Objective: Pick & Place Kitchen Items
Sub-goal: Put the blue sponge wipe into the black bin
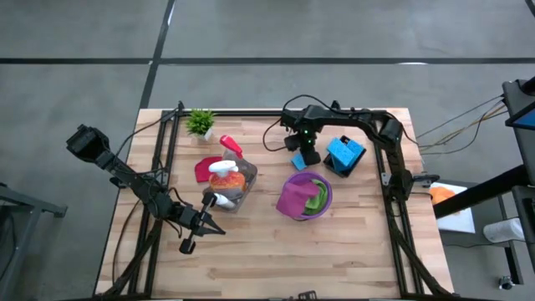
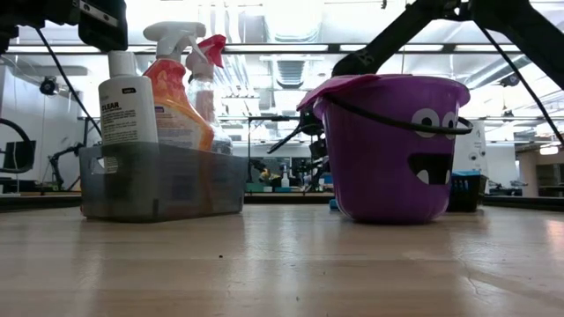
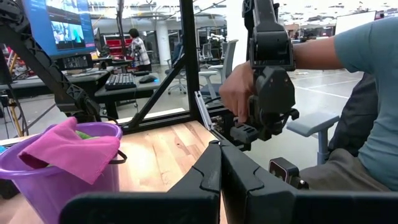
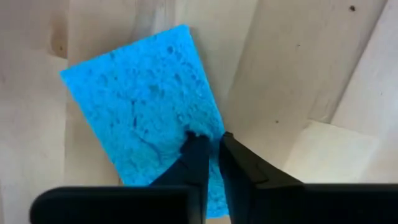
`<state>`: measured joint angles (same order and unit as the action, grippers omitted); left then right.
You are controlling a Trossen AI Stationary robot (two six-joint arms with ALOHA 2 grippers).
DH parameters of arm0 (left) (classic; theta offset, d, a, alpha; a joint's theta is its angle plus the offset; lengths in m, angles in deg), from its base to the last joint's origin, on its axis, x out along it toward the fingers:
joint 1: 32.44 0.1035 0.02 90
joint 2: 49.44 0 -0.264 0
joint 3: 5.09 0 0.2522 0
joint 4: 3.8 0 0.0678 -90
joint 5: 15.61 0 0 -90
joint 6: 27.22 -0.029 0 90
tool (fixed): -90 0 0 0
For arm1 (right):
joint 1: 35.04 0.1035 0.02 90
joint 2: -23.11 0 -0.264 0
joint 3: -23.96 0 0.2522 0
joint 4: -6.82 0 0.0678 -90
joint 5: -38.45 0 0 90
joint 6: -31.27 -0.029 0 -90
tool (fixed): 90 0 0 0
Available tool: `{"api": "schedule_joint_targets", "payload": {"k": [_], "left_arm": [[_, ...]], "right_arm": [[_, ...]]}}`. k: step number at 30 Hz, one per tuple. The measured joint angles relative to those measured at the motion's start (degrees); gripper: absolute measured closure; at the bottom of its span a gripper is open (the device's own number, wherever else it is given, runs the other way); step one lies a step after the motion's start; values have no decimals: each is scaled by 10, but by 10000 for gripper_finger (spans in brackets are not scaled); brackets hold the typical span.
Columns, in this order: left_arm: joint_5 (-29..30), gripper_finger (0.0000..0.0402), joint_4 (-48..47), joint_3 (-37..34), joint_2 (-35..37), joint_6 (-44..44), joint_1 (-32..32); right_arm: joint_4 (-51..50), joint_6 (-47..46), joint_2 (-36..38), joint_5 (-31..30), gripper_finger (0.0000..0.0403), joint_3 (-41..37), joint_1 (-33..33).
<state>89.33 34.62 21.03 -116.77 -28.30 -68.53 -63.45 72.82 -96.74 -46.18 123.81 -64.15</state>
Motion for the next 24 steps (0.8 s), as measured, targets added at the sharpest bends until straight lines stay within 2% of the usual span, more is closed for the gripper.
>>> {"api": "schedule_joint_targets", "payload": {"k": [7,15,20,24], "left_arm": [[0,401,0,0,0,0,0],[0,401,-1,0,0,0,0],[0,401,-1,0,0,0,0],[0,401,-2,0,0,0,0]], "right_arm": [[10,-9,30,-3,385,13,1],[41,-41,122,5,385,20,2],[103,-92,196,118,385,12,-8],[255,-145,264,207,385,-54,-9]]}}
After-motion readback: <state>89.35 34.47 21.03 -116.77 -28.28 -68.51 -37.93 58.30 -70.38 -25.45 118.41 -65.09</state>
